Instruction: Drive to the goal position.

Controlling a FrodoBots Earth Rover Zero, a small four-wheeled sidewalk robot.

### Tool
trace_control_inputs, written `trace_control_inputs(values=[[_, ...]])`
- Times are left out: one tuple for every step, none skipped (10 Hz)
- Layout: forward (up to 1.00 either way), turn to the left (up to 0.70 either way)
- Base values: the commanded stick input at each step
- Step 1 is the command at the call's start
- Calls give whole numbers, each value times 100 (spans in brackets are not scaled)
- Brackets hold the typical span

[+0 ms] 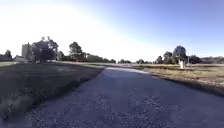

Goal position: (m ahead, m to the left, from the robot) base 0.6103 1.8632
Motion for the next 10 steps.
trace_control_inputs(values=[[50, 0], [50, 0], [50, 0], [50, 0], [50, 0], [50, 0], [50, 0], [50, 0], [50, 0], [50, 0]])
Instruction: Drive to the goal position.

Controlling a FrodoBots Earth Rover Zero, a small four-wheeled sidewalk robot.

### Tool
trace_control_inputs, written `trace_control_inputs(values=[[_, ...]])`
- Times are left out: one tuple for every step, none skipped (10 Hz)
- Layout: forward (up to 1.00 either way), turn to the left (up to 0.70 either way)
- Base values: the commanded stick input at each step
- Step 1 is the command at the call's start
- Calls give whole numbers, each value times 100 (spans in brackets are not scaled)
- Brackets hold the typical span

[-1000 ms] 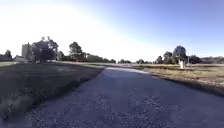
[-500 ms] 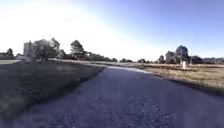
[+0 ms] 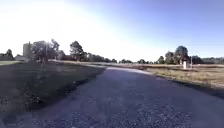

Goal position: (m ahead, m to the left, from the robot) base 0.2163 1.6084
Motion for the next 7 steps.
trace_control_inputs(values=[[50, 0], [50, 0], [50, 0], [50, 0], [50, 0], [50, 0], [50, 0]])
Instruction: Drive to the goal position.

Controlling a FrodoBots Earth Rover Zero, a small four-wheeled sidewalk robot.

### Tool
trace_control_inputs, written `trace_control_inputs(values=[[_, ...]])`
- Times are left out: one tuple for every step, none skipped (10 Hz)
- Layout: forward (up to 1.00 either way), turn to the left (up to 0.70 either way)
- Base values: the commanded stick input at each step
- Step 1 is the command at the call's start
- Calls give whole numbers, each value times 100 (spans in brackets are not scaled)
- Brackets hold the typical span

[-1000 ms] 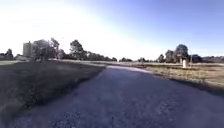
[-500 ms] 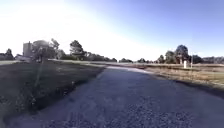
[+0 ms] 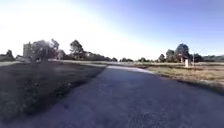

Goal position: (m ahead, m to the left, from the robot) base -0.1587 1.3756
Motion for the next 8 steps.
trace_control_inputs(values=[[50, 0], [50, 0], [50, 0], [50, 0], [50, 0], [50, -9], [50, -45], [50, -50]])
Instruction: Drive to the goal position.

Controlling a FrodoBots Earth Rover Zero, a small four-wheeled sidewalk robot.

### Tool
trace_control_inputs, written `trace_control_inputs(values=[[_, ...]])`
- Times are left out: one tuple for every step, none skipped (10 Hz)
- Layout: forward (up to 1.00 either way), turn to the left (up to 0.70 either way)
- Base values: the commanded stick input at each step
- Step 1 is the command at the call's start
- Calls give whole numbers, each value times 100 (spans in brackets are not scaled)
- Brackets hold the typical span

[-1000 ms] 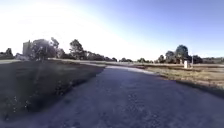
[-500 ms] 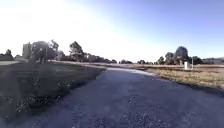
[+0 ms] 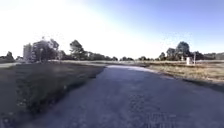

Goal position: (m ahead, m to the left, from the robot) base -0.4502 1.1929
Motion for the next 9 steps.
trace_control_inputs(values=[[50, -50], [50, -43], [50, -25], [50, -6], [50, 0], [50, 0], [50, 0], [50, 0], [50, 0]])
